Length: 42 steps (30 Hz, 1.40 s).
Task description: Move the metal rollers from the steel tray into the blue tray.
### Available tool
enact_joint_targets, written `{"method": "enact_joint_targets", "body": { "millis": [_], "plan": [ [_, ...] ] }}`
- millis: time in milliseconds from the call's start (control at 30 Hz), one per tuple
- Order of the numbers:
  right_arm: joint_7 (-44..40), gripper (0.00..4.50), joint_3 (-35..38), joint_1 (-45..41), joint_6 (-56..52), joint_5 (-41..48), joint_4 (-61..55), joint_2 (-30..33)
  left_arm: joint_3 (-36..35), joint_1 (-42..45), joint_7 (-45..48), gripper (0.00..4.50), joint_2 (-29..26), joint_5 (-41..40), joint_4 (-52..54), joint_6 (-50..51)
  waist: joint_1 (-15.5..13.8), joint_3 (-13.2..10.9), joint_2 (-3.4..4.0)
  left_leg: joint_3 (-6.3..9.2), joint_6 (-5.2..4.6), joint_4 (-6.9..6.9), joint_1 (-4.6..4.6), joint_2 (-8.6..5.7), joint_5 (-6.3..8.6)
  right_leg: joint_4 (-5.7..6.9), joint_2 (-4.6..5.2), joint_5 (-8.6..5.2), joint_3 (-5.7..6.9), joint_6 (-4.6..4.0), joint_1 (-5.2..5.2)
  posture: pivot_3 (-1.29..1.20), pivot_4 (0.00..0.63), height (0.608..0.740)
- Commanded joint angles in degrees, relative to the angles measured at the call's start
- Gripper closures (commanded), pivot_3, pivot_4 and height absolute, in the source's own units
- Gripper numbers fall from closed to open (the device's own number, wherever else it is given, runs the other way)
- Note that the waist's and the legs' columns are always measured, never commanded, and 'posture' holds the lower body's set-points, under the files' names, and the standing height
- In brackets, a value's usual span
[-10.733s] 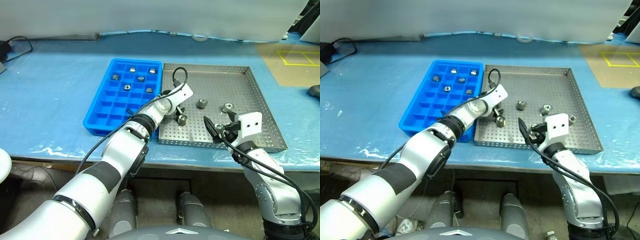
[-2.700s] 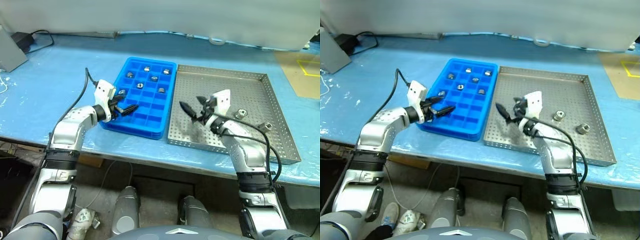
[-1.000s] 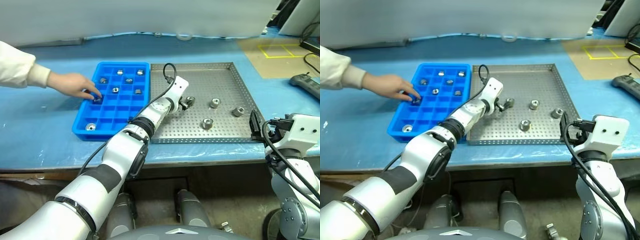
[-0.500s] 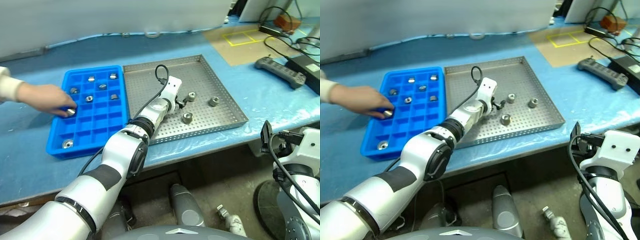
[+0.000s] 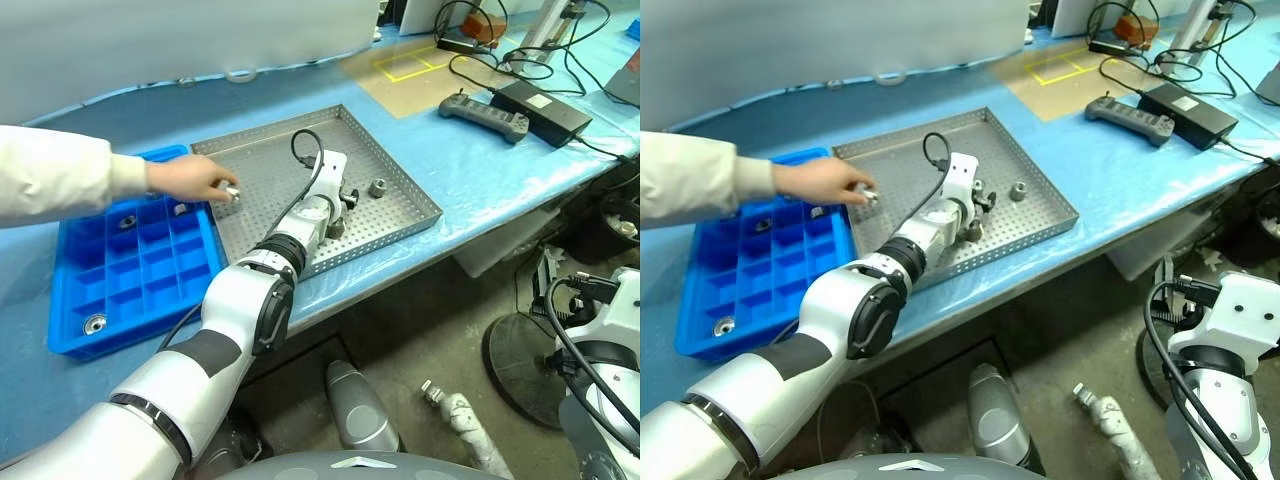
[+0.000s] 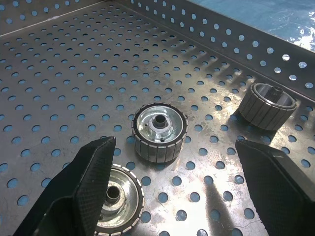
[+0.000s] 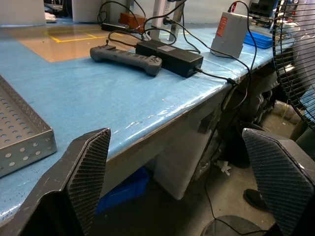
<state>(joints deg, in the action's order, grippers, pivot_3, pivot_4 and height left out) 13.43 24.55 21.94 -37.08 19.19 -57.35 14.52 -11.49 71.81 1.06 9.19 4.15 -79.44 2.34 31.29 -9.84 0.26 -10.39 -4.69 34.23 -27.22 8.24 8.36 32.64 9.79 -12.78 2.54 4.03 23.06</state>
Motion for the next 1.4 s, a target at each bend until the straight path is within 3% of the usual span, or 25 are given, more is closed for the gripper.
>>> {"method": "enact_joint_targets", "body": {
  "millis": [33, 367, 733, 1400],
  "plan": [
    [-0.6, 0.0, 0.5, -0.6, -1.2, 0.0, -2.6, 0.9, -1.5, 0.0, -0.4, 0.22, 0.5, -0.9, 1.0, -1.1, 0.6, 0.0, -0.01, 0.19, -0.04, 0.0, -0.02, -0.26, 0.02, 0.0, 0.36, -0.04, 0.4, 0.07, -0.14, -0.91, 0.15, 0.74],
    [-4.7, 0.0, 0.0, -6.1, -6.1, -0.8, -0.6, 2.2, -2.1, -0.3, 0.8, 0.22, -0.2, -0.9, 1.3, -2.3, 1.0, 0.0, 0.03, 0.67, -0.42, 0.06, -0.5, -0.9, 0.27, -0.26, 0.84, -0.13, 0.71, 0.24, -0.74, -0.83, 0.15, 0.74],
    [-8.0, 0.0, -1.7, -9.7, -7.2, -2.8, 2.9, 2.8, -3.8, 1.4, -6.2, 0.22, -4.2, -1.6, 1.8, -6.5, 0.9, 0.0, 0.06, 1.05, -0.45, 0.04, -0.73, -0.9, 0.51, -0.21, 0.89, 0.14, 1.29, -0.12, -0.88, -0.77, 0.15, 0.74],
    [-13.0, 0.0, -8.7, -13.8, -4.5, -8.0, 11.8, 3.2, -1.9, -0.2, -7.2, 0.22, -11.8, -0.6, 2.9, -8.4, -2.6, 0.0, 0.08, 1.38, -0.42, 0.05, -0.77, -0.92, 0.49, -0.18, 0.92, 0.17, 1.66, -0.18, -1.1, -0.64, 0.15, 0.74]
  ]
}}
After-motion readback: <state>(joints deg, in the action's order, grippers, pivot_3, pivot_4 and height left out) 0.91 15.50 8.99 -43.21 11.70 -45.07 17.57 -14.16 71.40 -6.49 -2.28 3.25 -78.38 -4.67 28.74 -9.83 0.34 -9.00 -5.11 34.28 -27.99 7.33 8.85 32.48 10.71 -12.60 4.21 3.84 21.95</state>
